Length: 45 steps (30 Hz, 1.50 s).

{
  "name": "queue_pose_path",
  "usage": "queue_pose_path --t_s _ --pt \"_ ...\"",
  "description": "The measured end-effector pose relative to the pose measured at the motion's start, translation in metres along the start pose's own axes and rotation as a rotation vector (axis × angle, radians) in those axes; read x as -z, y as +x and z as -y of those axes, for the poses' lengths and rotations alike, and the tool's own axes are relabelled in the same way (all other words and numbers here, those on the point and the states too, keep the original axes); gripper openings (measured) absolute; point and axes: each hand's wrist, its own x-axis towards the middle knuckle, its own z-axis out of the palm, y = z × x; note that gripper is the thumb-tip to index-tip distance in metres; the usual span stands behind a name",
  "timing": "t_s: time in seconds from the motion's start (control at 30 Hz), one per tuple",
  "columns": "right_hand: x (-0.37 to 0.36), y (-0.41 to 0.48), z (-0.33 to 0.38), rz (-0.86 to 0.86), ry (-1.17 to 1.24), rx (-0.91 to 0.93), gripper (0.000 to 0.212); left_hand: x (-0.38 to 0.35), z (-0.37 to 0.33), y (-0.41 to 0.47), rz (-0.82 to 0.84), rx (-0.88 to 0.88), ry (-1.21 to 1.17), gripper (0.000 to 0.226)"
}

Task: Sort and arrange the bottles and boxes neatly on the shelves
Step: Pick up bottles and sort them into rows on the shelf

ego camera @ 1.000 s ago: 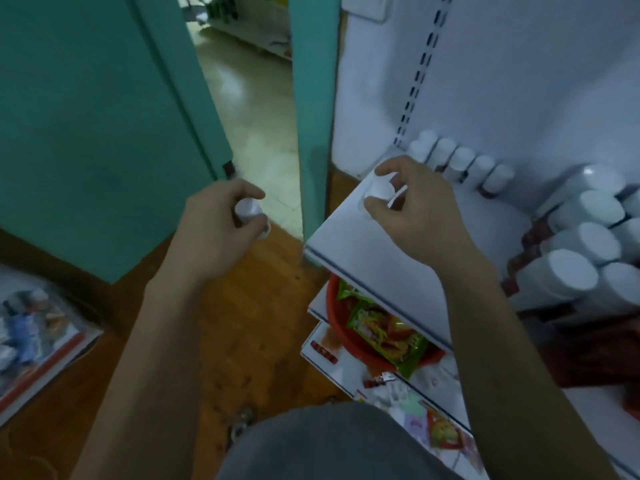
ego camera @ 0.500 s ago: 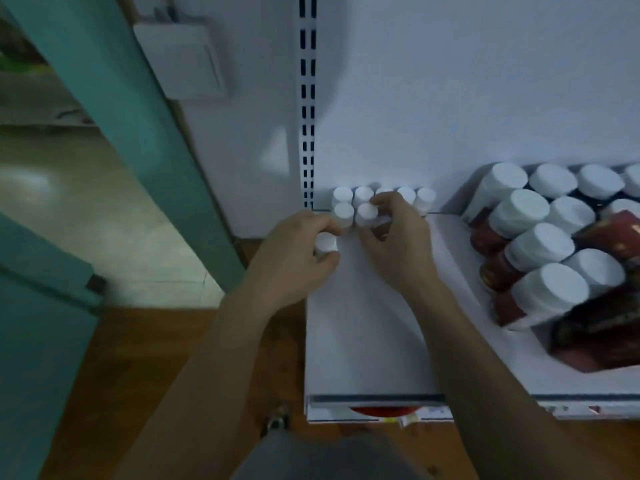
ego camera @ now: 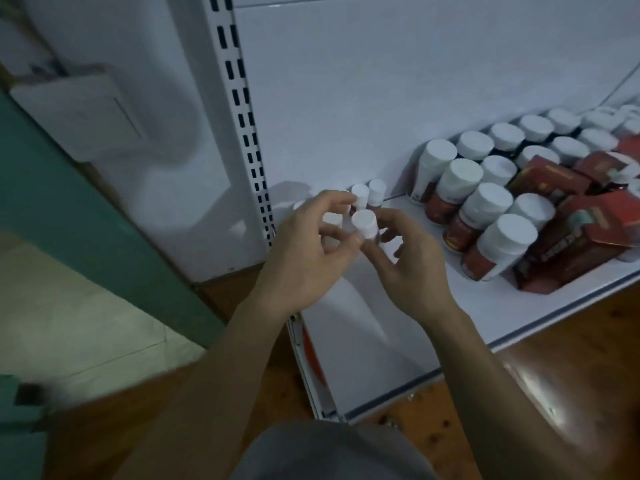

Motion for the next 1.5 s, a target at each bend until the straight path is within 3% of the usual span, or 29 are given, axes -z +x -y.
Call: queue_pose_path --t_s 0.07,0.2,0.3,0.4,0.67,0.8,0.93,1.0,1.07,1.17,1.3,1.5 --pt "-0.004 0.004 -0.008 -0.065 -0.013 -0.14 0.03 0.004 0.008 -0.002 -0.107 0.0 0.082 0.018" --pt "-0.02 0.022 -0.014 -0.037 -0.072 -0.309 0.029 0.007 0.038 -0.002 -0.138 0.126 0.384 0.019" --pt "-0.032 0.03 -0.01 0.039 -0.068 -0.358 0.026 -0.002 0.055 -0.002 -0.125 0.244 0.415 0.029" --pt "-0.036 0.026 -0.006 0.024 -0.019 -0.39 0.038 -0.012 0.064 -0.001 -0.159 0.285 0.407 0.038" --pt "-0.022 0.014 -0.007 0.157 -0.031 -0.395 0.061 -0.028 0.07 0.001 -0.26 0.354 0.38 0.041" --pt "0.004 0.013 -0.012 0.346 -0.137 -0.333 0.068 -0.033 0.062 0.002 -0.309 0.395 0.401 0.041" --pt "0.057 0.029 -0.007 0.565 -0.486 -0.109 0.052 -0.034 0.046 -0.011 -0.262 0.489 0.507 0.028" --pt "0.088 0.038 0.0 0.569 -0.516 0.015 0.045 -0.031 0.032 -0.022 -0.088 0.523 0.701 0.028" --pt "0.119 0.046 0.005 0.535 -0.5 0.113 0.038 -0.026 0.012 -0.032 0.113 0.598 0.854 0.041" --pt "0.169 0.049 -0.001 0.421 -0.49 0.21 0.028 -0.021 -0.028 -0.043 0.152 0.697 0.925 0.059" --pt "0.243 0.04 -0.045 0.317 -0.595 0.175 0.029 -0.058 -0.092 -0.028 -0.019 0.542 1.009 0.061" --pt "0.383 0.007 -0.153 0.206 -0.673 -0.099 0.04 -0.209 -0.19 0.062 0.002 0.072 0.949 0.045"
